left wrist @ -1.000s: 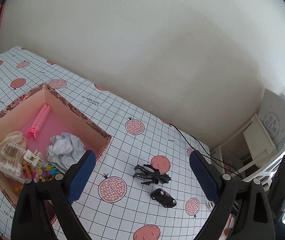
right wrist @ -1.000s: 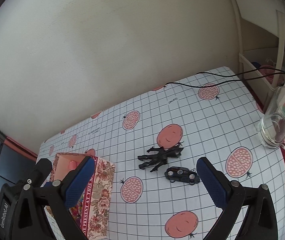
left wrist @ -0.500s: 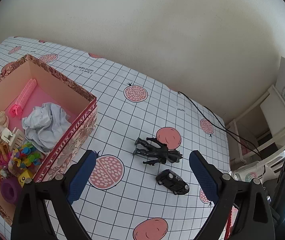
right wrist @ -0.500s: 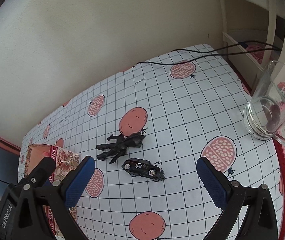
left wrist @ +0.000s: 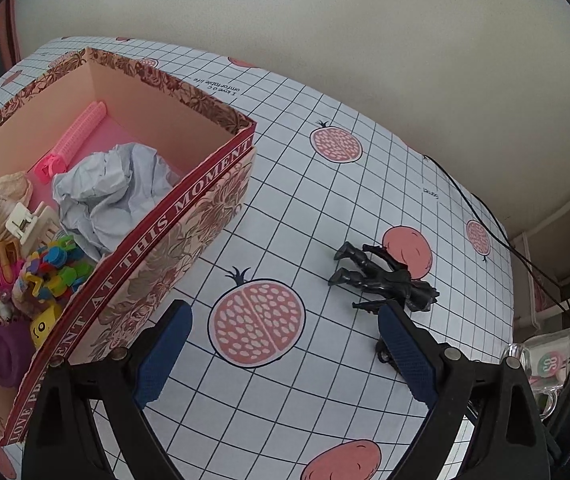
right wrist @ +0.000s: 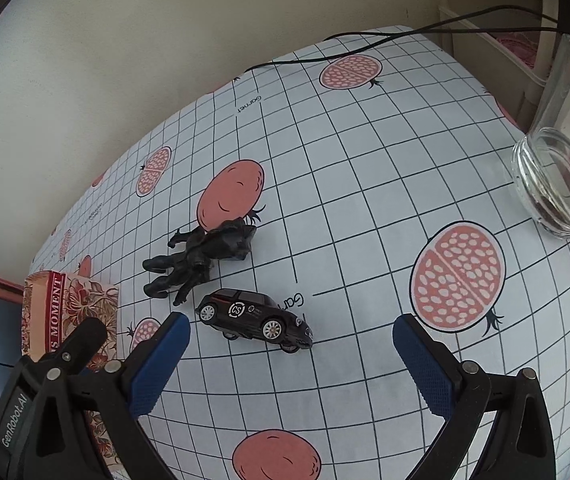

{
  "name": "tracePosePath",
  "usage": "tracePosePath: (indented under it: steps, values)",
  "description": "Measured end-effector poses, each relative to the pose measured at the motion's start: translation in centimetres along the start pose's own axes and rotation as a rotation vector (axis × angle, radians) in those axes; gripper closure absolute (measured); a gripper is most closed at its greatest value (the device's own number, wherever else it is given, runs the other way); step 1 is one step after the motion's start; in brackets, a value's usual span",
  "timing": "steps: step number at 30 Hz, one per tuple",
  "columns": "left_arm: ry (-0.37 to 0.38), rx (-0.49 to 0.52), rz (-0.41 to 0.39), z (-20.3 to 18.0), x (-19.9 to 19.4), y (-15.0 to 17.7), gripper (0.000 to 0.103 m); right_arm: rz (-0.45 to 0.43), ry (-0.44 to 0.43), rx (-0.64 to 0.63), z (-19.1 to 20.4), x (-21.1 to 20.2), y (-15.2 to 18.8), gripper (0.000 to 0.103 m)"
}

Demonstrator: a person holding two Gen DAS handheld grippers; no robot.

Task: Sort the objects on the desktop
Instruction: 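Close the right gripper on the black toy car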

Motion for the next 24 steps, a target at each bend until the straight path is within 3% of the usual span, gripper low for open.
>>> tracePosePath:
  steps: [12, 24]
  values:
    - [-0.021, -0.076, 0.004, 1.2, 0.6, 0.2, 0.009, -0.014, -0.006, -0.01, 0.9, 1.5, -0.1, 0.002]
    - [-0.043, -0.078, 0.017, 1.4, 0.8, 0.3, 0.012, -0.025, -0.037, -0.112, 2.5, 1.7, 0.1, 0.023]
Point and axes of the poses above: each gripper's, at about its wrist camera, not at the fingertips, and x roughly the way its jaws point, z to its left, y to its underside, the point moved 7 cm from there along x, roughly the way its jaws point, and after that the axes turned 10 degrees about z, right-handed, at the moved point
